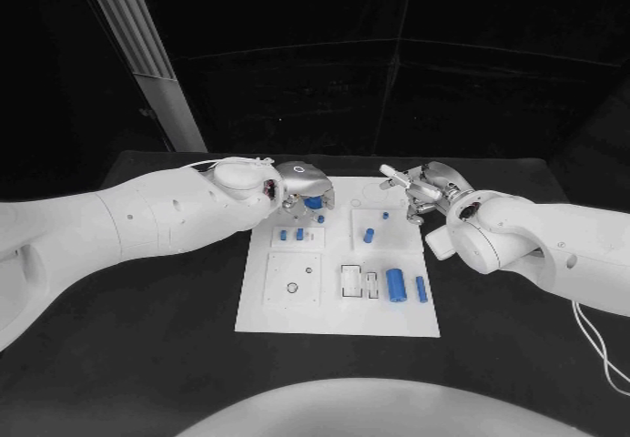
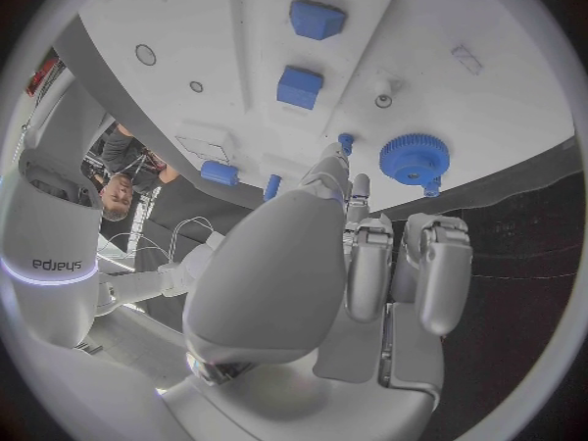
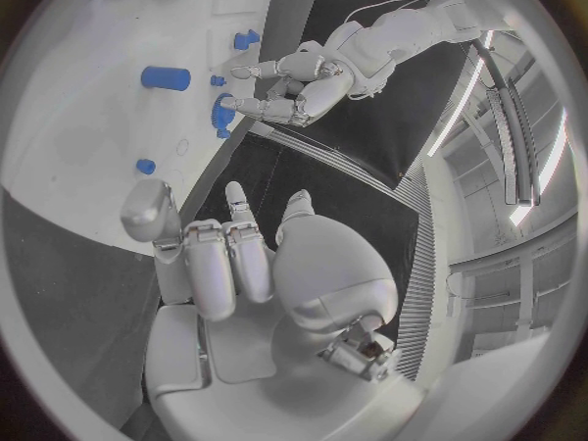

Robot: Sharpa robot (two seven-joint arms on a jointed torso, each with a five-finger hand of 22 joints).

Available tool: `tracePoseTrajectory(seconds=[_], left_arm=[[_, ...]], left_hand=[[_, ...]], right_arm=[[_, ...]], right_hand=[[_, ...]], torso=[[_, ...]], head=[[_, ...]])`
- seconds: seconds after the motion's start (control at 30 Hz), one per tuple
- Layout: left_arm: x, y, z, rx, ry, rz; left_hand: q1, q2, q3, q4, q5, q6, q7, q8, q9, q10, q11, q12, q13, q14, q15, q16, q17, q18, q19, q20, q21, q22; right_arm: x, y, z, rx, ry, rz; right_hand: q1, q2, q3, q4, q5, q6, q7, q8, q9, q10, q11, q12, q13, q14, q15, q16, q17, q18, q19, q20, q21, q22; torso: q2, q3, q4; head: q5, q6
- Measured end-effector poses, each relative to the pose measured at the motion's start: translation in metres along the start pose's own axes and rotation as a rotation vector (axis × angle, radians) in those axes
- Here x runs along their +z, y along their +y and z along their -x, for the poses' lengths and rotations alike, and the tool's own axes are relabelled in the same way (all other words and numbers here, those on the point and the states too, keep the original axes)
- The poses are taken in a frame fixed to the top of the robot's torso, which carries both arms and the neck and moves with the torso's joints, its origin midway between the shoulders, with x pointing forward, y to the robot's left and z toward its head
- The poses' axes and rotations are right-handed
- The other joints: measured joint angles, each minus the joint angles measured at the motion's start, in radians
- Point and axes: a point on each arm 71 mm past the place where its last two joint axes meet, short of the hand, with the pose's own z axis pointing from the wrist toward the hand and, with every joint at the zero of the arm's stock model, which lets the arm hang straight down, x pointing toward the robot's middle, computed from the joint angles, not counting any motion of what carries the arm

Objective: Assemble the parts on the task board

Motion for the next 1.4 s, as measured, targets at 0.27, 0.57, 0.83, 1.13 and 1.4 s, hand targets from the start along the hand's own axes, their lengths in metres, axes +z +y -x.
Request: tracePoseTrajectory(seconds=[0.27,0.57,0.83,1.13,1.4], left_arm=[[0.003,0.001,-0.003,-0.001,0.026,0.011],[0.005,0.006,-0.006,-0.003,0.056,0.023],[0.005,0.005,-0.01,-0.004,0.072,0.013],[0.007,0.002,-0.012,0.029,0.077,-0.005],[0.008,0.002,-0.012,0.047,0.076,-0.012]], left_hand=[[0.0,0.0,0.008,0.002,0.0,0.013,-0.005,0.0,-0.001,0.009,-0.002,0.0,0.0,0.0,0.0,0.0,0.0,0.0,0.0,0.0,0.0,0.0],[0.0,0.0,0.008,0.002,0.0,0.013,-0.005,0.0,-0.001,0.013,-0.005,0.0,0.0,-0.002,-0.002,0.0,0.0,0.0,0.0,0.0,0.0,0.0],[0.0,0.0,0.014,0.003,0.0,0.027,-0.004,0.0,-0.002,0.02,-0.005,0.005,0.0,-0.004,-0.003,0.0,0.0,0.0,0.0,0.0,0.0,0.0],[0.0,0.0,0.017,0.005,0.0,0.038,-0.005,0.0,-0.003,0.038,-0.006,0.005,0.0,-0.004,-0.003,0.0,0.0,0.0,0.0,0.0,0.0,0.0],[-0.003,0.003,0.028,0.005,0.0,0.043,-0.007,0.0,-0.005,0.044,-0.007,0.005,0.001,-0.004,-0.003,0.0,0.0,0.0,0.0,0.0,0.0,0.0]], right_arm=[[0.0,0.0,0.0,0.0,0.002,-0.002],[0.0,0.0,0.0,0.004,0.002,-0.006],[0.0,-0.001,0.0,0.007,0.002,-0.009],[-0.001,-0.001,0.0,0.008,0.003,-0.012],[-0.001,-0.001,0.0,0.008,0.005,-0.015]], right_hand=[[0.004,0.004,0.0,0.0,0.0,0.0,0.0,0.0,0.0,0.0,0.0,0.0,0.0,0.0,0.0,0.0,0.0,0.0,0.0,0.0,0.0,0.0],[0.004,0.004,0.0,0.0,0.0,0.0,0.0,0.0,0.0,0.0,0.0,0.0,0.0,0.0,0.0,0.0,0.0,0.0,0.0,0.0,0.0,0.0],[0.004,0.004,0.0,0.0,0.0,0.0,0.0,0.0,0.0,0.0,0.0,0.0,0.0,0.0,0.0,0.0,0.0,0.0,0.0,0.0,0.0,0.0],[0.004,0.004,0.0,0.0,0.0,0.0,0.0,0.0,0.0,0.0,0.0,0.0,0.0,0.0,0.0,0.0,0.0,0.0,0.0,0.0,0.0,0.0],[0.004,0.004,0.0,0.0,0.0,0.0,0.0,0.0,0.0,0.0,0.0,0.0,0.0,0.0,0.0,0.0,0.0,0.0,0.0,0.0,0.0,0.0]], torso=[[0.0,0.0,-0.0009],[0.0,0.0,-0.0012],[0.0,0.0001,-0.0007],[0.0,-0.0001,0.0003],[0.0,-0.0001,0.0]], head=[[0.0,-0.003],[-0.002,-0.007],[-0.006,-0.011],[-0.01,-0.014],[-0.009,-0.015]])
